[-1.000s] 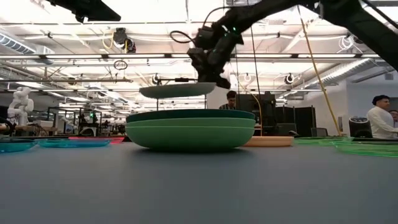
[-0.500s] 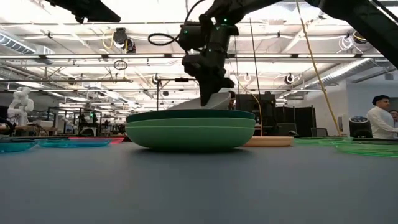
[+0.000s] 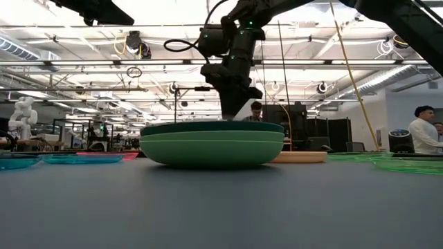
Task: Stack plastic plates
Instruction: Stack the gray plate on top of the green plate, then stack the light brown plate on top of the gray plate
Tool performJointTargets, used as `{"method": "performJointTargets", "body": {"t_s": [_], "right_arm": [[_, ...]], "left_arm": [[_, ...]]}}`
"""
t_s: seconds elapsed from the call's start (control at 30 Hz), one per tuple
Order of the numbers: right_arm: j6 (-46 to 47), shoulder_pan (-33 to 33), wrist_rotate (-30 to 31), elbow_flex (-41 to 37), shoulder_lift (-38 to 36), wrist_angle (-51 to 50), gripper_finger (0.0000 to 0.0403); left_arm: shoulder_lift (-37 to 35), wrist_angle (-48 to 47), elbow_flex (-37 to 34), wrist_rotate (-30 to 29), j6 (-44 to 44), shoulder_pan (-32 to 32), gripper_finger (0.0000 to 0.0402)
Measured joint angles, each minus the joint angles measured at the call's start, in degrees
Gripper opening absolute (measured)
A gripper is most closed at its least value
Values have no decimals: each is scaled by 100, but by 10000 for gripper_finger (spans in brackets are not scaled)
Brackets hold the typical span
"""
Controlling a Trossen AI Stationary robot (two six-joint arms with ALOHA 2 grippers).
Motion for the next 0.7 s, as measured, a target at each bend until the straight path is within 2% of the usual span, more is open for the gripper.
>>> {"method": "performJointTargets", "body": {"t_s": [0.17, 0.33, 0.53, 0.7], "right_arm": [[25, 2, 108, 0, 0, -4, 105], [123, 98, 191, 0, 0, -126, 109], [394, 420, 898, -1, 0, -871, 109], [196, 618, 1391, -2, 0, -1495, 109]], "left_arm": [[2, -7, 0, 0, 0, 0, 42], [2, -62, 0, 0, 0, 0, 42], [2, -293, -4, 0, 0, -2, 42], [0, -309, -4, 0, -48, 0, 42]]}}
